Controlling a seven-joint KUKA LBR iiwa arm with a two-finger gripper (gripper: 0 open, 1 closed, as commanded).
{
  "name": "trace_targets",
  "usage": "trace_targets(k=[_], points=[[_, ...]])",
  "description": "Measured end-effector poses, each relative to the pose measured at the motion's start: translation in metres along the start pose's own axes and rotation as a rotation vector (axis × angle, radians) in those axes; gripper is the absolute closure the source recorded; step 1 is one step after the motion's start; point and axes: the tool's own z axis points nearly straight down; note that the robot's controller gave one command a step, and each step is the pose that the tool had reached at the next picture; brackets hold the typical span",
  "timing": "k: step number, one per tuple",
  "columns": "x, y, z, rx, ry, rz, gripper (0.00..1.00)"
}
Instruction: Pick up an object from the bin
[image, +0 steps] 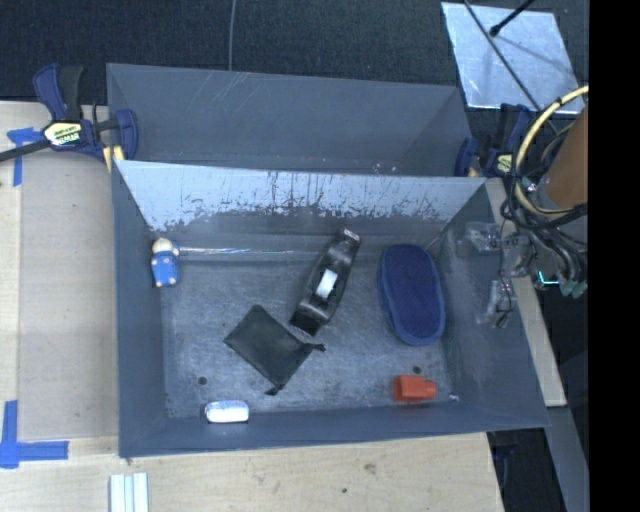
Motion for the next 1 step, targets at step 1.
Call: trace_targets(k=[1], points=[[0.0282,0.0454,0.1278,0.000,-0.003,-0.441,0.00]])
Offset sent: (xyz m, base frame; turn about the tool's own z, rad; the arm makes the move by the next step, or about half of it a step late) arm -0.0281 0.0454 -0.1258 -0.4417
